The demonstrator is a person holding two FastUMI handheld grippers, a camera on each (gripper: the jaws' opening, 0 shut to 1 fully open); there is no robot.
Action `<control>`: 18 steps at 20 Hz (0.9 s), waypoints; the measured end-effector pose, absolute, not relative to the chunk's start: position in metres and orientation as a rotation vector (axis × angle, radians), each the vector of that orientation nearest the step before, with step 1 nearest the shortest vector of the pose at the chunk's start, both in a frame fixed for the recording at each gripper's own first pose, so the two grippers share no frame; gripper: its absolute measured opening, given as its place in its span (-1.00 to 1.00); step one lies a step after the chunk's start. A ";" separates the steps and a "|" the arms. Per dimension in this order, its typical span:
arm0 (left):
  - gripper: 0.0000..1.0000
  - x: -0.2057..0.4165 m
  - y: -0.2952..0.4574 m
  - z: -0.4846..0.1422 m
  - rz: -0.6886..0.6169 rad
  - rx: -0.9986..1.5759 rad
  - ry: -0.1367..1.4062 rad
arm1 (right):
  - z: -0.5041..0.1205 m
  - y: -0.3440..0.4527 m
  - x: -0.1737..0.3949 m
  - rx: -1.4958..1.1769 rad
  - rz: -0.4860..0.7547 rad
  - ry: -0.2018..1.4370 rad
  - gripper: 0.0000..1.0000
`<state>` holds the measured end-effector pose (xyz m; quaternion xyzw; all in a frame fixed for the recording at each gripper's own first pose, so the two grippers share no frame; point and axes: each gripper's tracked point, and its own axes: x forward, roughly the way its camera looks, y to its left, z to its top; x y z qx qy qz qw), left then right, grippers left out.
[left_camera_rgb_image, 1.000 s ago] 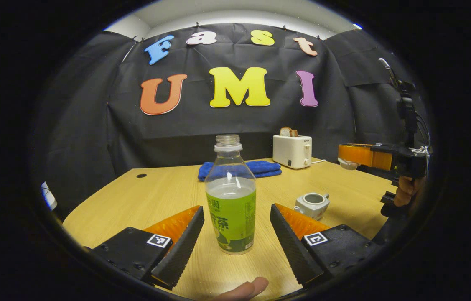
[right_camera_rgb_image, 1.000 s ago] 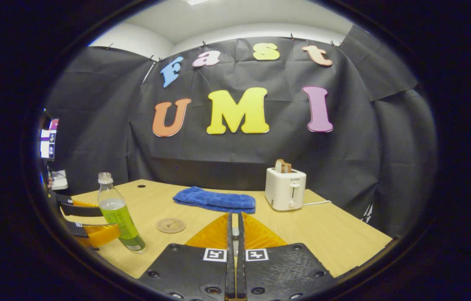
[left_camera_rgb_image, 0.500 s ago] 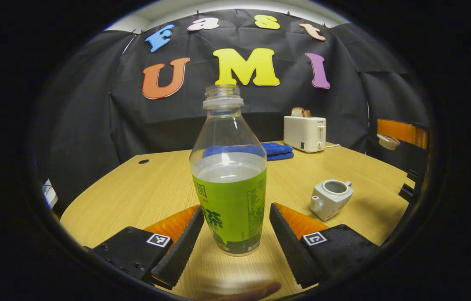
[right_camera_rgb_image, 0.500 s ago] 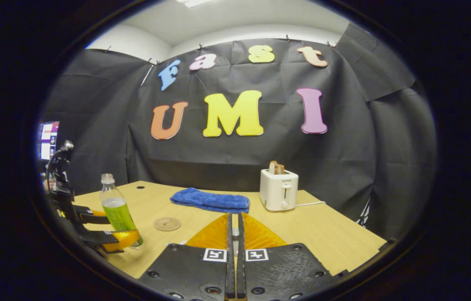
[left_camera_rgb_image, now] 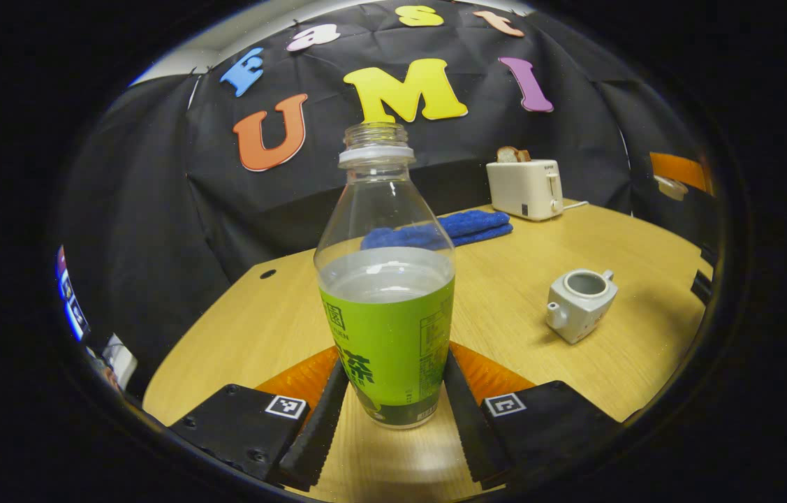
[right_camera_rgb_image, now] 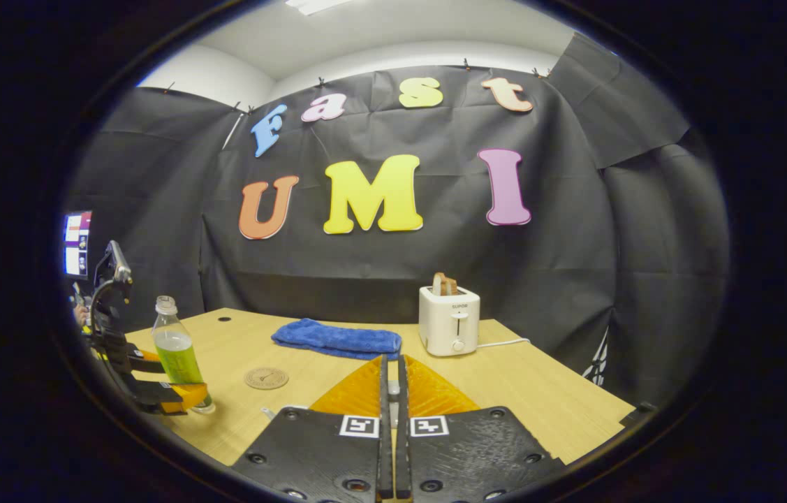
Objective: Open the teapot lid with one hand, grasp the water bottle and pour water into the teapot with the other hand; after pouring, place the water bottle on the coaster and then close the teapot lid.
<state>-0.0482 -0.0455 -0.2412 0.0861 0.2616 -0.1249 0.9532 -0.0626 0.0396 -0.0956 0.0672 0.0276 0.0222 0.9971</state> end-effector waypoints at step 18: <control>0.53 -0.033 -0.062 -0.208 -0.294 1.217 0.391 | -0.091 0.010 -0.067 0.129 0.005 0.060 -0.96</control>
